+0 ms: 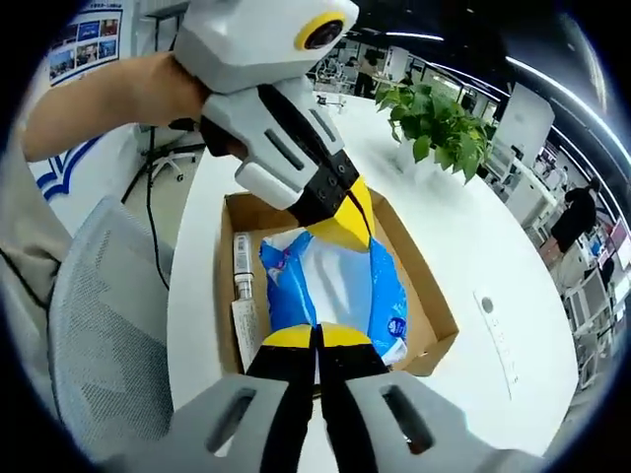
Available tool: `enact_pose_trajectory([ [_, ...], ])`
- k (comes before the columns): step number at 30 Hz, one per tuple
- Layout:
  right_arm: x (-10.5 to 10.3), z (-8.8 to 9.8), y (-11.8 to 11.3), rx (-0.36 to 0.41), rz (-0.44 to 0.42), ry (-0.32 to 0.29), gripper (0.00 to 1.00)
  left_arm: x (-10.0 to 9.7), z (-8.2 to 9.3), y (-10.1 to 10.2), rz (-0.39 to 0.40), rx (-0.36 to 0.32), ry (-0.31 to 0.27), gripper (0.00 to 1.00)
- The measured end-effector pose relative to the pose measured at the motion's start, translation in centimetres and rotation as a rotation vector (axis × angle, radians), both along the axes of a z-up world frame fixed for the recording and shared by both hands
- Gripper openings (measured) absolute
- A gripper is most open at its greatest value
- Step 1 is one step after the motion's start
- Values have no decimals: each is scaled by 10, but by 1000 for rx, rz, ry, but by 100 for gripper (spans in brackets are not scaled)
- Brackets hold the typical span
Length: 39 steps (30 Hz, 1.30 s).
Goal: Operate the shoe box by opening the lid, removing the specified soft item, and placing it in the target area until the item is outside and the box remains undamaged.
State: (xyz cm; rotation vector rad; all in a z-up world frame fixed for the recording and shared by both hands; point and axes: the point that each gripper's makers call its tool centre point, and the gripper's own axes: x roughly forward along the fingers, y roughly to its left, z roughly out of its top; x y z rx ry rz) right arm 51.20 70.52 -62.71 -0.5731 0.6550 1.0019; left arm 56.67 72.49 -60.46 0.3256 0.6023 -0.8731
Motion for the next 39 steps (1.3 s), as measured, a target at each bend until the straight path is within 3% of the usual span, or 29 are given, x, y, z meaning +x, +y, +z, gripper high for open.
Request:
enact_pose_trajectory([
  [19,-11,11,-73,2,-91,9,0,-11,15,-76,-126,-26,16,0],
  [30,-17,7,-115,-12,-142,20,0,-15,9,-122,-193,-34,38,0],
  [39,-18,5,-142,-20,-173,26,0,-16,3,-147,-226,-35,50,0],
])
